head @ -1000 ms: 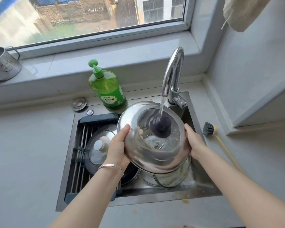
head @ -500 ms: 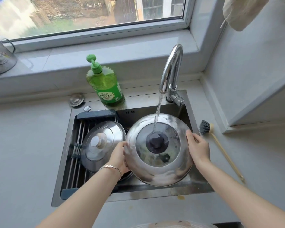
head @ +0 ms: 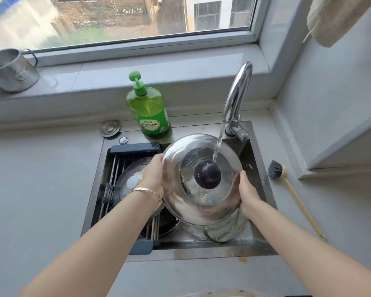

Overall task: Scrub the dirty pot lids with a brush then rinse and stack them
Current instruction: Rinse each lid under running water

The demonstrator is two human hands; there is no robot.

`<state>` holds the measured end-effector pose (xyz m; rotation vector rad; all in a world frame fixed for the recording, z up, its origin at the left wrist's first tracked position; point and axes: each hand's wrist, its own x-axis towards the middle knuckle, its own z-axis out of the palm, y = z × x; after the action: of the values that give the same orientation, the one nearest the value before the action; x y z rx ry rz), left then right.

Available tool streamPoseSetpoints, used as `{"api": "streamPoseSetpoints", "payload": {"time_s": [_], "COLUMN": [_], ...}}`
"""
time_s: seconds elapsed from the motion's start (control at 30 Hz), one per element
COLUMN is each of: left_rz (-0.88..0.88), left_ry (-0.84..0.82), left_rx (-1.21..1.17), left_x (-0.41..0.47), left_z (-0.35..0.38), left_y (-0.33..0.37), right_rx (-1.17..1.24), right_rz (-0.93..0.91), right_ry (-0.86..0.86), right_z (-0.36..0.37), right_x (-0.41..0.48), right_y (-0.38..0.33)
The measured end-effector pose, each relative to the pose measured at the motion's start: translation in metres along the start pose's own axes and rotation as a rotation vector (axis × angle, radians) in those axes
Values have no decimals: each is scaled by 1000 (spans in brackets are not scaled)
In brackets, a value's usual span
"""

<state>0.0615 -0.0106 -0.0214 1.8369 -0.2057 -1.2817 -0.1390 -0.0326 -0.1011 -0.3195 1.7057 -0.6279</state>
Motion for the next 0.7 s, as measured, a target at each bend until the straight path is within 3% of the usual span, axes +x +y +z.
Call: {"api": "streamPoseSetpoints", "payload": {"time_s": [0.1, 0.17, 0.23, 0.33, 0.5, 0.57, 0.63, 0.7], "left_rz": [167, 338, 448, 446, 256, 223, 164, 82], "left_ry": [-66, -77, -53, -103, -311, -369, -364, -311], "left_rx": [124, 249, 319, 172, 46, 63, 58, 56], "left_x": [-12, -15, -16, -11, -2, 1, 5, 9], "left_z": [38, 58, 66, 61, 33, 23, 12, 4], "left_y": [20, 17, 10, 2, -15, -20, -21, -19], "right_rx": [308, 472, 522, 497, 177, 86, 26, 102], "right_rz": [335, 443, 476, 340, 146, 81, -5, -33], "right_ry": [-197, -379, -387, -292, -326, -243, -142, -191], "right_z": [-21, -36, -49, -65, -64, -55, -47, -37], "right_x": [9, 23, 30, 15, 6, 8, 10, 9], "right_y": [4, 12, 17, 10, 3, 6, 11, 14]}}
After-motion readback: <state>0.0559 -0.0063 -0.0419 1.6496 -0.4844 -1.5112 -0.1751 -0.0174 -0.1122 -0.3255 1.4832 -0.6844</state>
